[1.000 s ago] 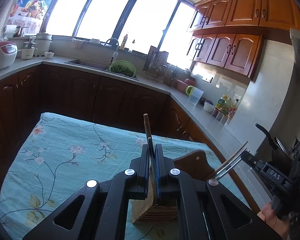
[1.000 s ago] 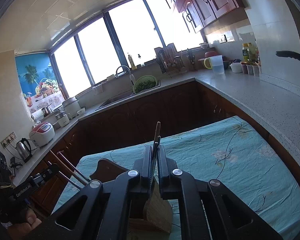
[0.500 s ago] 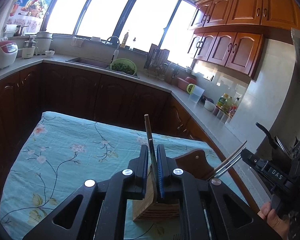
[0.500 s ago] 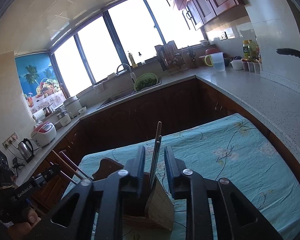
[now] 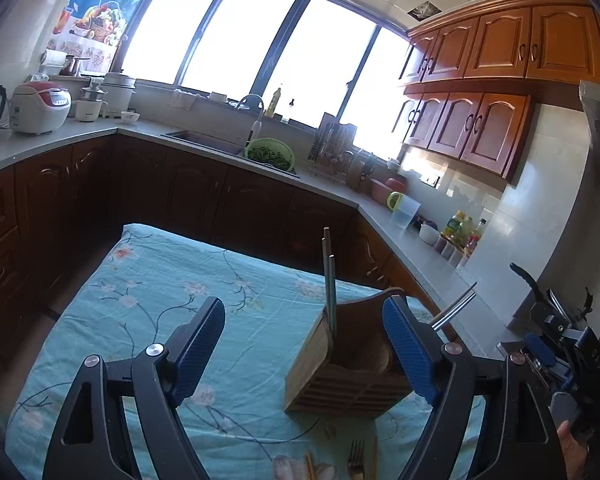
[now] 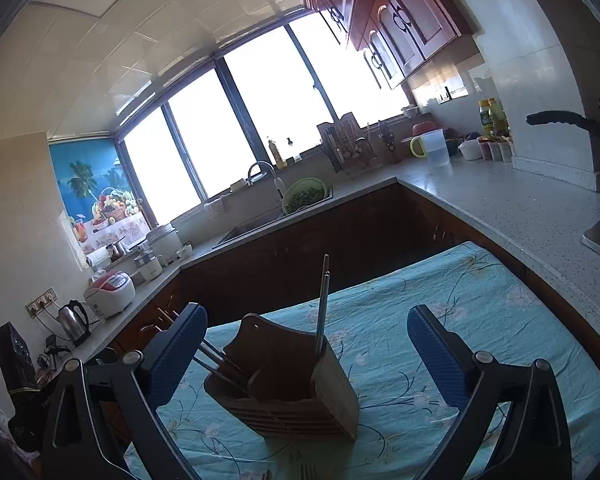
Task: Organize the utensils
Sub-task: 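Move both open grippers back down to the remaining utensils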
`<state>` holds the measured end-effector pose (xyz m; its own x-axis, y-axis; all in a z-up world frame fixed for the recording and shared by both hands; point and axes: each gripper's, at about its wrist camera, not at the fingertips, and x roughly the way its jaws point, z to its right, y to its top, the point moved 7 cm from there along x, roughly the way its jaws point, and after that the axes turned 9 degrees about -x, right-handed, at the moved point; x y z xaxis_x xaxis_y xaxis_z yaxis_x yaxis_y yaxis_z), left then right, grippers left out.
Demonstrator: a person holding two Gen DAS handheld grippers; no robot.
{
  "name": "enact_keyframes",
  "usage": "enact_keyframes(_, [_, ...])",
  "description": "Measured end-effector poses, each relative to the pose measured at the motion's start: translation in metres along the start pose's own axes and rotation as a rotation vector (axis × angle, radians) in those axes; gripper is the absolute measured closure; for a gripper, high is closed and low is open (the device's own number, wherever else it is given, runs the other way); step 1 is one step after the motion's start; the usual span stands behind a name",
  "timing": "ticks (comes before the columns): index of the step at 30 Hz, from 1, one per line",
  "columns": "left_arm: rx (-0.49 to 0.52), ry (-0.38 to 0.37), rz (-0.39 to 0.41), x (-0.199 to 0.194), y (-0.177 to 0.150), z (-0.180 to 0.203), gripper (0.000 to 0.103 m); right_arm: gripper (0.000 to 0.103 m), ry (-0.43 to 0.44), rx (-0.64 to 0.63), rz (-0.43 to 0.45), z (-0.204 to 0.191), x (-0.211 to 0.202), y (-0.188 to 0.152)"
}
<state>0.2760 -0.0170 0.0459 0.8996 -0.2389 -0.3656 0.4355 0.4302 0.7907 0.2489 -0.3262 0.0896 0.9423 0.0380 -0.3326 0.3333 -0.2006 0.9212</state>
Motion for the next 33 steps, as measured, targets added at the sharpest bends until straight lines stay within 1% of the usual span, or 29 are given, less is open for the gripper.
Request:
enact_keyframes(5, [-0.008,0.016,-0.033,-0.028,-0.025,-0.011,0.02,0.002,-0.009,0.0,-0.039,0.003,-0.021,-0.027])
enact_keyframes(9, [-0.017,0.038,-0.048,-0.052,-0.038,-0.021,0.02,0.002,-0.037,-0.008,-0.063,0.007,-0.041,-0.053])
enact_keyframes(16, [-0.043,0.068,-0.109,-0.074,-0.058,-0.035,0.02,0.002,-0.058,0.003,-0.128,0.014,-0.064,-0.093])
enact_keyframes(23, [-0.031,0.085,-0.192,-0.072,-0.074,-0.035,0.02,0.002,-0.057,0.012,-0.182,0.013,-0.074,-0.121])
enact_keyframes(29, [0.007,0.094,-0.276,-0.065,-0.087,-0.024,0.02,0.002,-0.063,0.012,-0.216,0.013,-0.075,-0.133])
enact_keyframes(33, [0.043,0.098,-0.318,-0.06,-0.094,-0.015,0.02,0.002,-0.068,0.022,-0.228,0.015,-0.075,-0.138])
